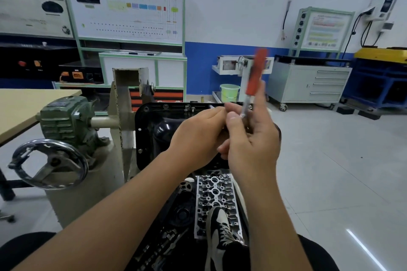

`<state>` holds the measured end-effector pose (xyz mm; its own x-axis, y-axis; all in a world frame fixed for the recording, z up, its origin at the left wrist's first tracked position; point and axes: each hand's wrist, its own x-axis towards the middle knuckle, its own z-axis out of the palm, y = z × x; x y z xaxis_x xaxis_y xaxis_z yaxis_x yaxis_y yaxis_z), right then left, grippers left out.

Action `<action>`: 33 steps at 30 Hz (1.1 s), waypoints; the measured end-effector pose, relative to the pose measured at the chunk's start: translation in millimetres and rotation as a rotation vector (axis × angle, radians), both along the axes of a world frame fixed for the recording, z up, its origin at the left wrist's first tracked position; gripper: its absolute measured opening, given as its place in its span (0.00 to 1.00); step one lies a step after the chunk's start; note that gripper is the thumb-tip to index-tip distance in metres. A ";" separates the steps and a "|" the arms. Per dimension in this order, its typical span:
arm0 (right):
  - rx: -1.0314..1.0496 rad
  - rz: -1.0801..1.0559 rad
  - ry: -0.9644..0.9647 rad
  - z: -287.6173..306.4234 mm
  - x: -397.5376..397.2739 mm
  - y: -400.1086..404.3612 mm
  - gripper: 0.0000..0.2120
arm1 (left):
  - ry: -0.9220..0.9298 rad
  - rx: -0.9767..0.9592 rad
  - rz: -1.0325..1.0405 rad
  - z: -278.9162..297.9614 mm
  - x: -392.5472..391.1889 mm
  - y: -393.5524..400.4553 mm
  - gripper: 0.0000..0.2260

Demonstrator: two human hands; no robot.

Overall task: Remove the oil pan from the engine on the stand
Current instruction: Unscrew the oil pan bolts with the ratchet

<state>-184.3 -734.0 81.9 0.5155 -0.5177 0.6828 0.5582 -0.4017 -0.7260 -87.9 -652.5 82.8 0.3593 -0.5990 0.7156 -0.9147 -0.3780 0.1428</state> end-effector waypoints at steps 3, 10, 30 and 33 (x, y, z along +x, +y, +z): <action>-0.240 0.121 0.111 7.1 -1.4 -14.3 0.34 | -0.018 0.056 -0.039 3.4 1.7 4.4 0.24; 0.320 0.061 -0.092 -2.9 1.6 14.7 0.33 | 0.068 -0.006 -0.054 2.8 2.4 0.9 0.10; 0.089 0.274 0.219 12.8 0.8 11.3 0.28 | -0.249 0.007 -0.076 1.2 7.9 8.6 0.04; 0.391 0.256 0.017 9.1 3.6 26.2 0.25 | -0.167 0.122 -0.032 0.0 14.3 1.9 0.13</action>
<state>-180.7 -707.8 91.0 0.6694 -0.5893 0.4524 0.5907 0.0529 -0.8052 -73.5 -650.6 82.8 0.2207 -0.6944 0.6849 -0.9338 -0.3532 -0.0572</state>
